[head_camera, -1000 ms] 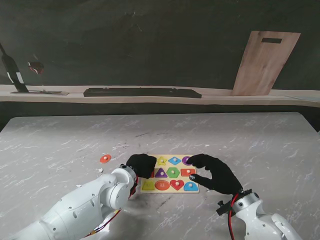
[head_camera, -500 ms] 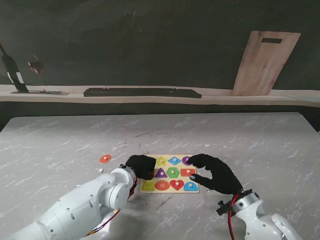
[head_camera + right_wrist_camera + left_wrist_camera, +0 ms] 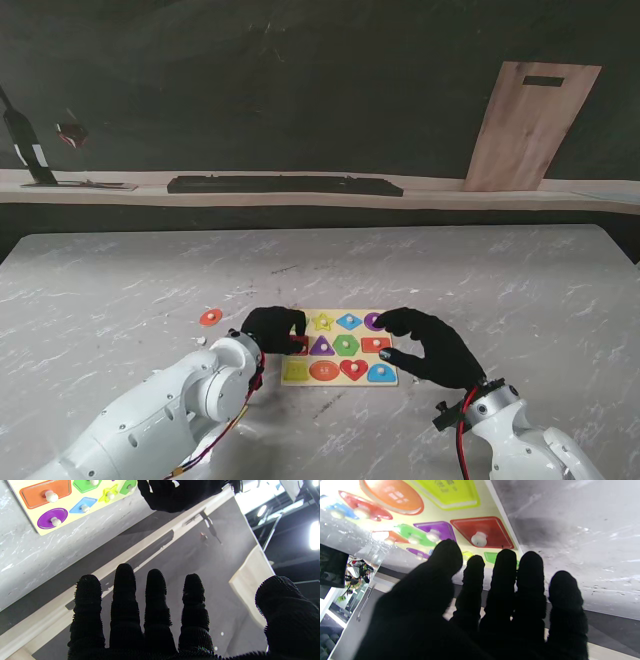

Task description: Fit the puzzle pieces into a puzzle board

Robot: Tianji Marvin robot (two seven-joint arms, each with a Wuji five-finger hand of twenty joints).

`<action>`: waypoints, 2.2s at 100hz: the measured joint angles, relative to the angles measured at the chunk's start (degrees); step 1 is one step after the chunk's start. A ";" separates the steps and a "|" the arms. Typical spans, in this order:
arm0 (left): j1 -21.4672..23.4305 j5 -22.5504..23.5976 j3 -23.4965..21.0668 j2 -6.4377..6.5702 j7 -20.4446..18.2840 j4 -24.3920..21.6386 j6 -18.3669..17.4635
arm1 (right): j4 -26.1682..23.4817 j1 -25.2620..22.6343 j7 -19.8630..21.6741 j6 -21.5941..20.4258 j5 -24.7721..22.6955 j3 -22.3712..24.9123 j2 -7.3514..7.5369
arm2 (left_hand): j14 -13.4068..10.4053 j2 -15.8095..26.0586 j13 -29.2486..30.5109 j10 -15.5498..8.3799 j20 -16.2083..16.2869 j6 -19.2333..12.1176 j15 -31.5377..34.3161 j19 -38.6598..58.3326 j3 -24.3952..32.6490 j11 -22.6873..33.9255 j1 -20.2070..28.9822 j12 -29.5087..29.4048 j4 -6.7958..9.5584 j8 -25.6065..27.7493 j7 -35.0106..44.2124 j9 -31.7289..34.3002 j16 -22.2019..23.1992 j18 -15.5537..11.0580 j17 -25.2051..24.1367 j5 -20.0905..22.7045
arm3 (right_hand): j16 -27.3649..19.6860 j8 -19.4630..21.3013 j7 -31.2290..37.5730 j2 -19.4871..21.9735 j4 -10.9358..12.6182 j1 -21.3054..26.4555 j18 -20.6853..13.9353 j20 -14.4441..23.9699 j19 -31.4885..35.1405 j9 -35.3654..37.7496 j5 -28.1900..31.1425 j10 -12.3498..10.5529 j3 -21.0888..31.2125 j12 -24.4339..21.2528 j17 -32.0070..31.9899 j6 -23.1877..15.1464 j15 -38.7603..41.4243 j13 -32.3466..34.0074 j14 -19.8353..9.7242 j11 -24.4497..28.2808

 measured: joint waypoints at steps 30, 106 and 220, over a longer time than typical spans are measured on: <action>1.29 -1.61 -1.58 0.04 1.11 -0.77 -0.55 | 0.07 0.15 0.05 0.09 -0.11 -0.09 0.00 | 0.30 0.62 -1.33 0.59 0.00 0.00 -0.74 -0.96 -0.93 0.55 0.10 -0.22 0.00 0.00 -0.75 -1.18 -0.04 0.00 -1.08 0.02 | 0.00 0.00 0.00 0.00 0.00 0.00 0.00 0.00 0.00 0.00 0.00 0.00 0.00 0.00 0.00 0.00 0.00 0.00 0.00 0.00; 17.81 9.91 -29.90 1.98 10.87 -7.88 -15.23 | 1.19 2.31 -1.22 1.38 -3.82 -3.91 0.22 | 0.69 9.26 -18.92 2.30 -0.85 3.78 -15.83 -6.38 -11.54 -13.57 -4.73 -10.65 1.16 -0.71 -13.83 -19.28 -0.86 0.00 -12.19 -4.01 | 0.67 0.00 0.00 0.01 0.01 0.00 0.00 0.14 0.00 0.00 0.00 0.00 0.00 0.00 0.00 0.01 0.75 0.00 0.00 0.00; 1.88 13.12 -21.33 5.85 5.11 14.43 -21.91 | 4.30 6.56 0.57 7.90 -8.75 -8.36 0.90 | -0.47 7.99 -19.68 0.02 -0.85 2.72 -17.47 -7.49 -6.75 -13.83 -1.39 -11.40 1.19 -1.89 -15.00 -16.63 -0.69 0.00 -13.20 -2.36 | 1.19 0.00 0.27 0.03 0.02 0.00 0.00 1.15 0.06 0.00 0.00 0.00 -0.01 0.03 0.01 0.01 1.42 0.00 -0.03 0.61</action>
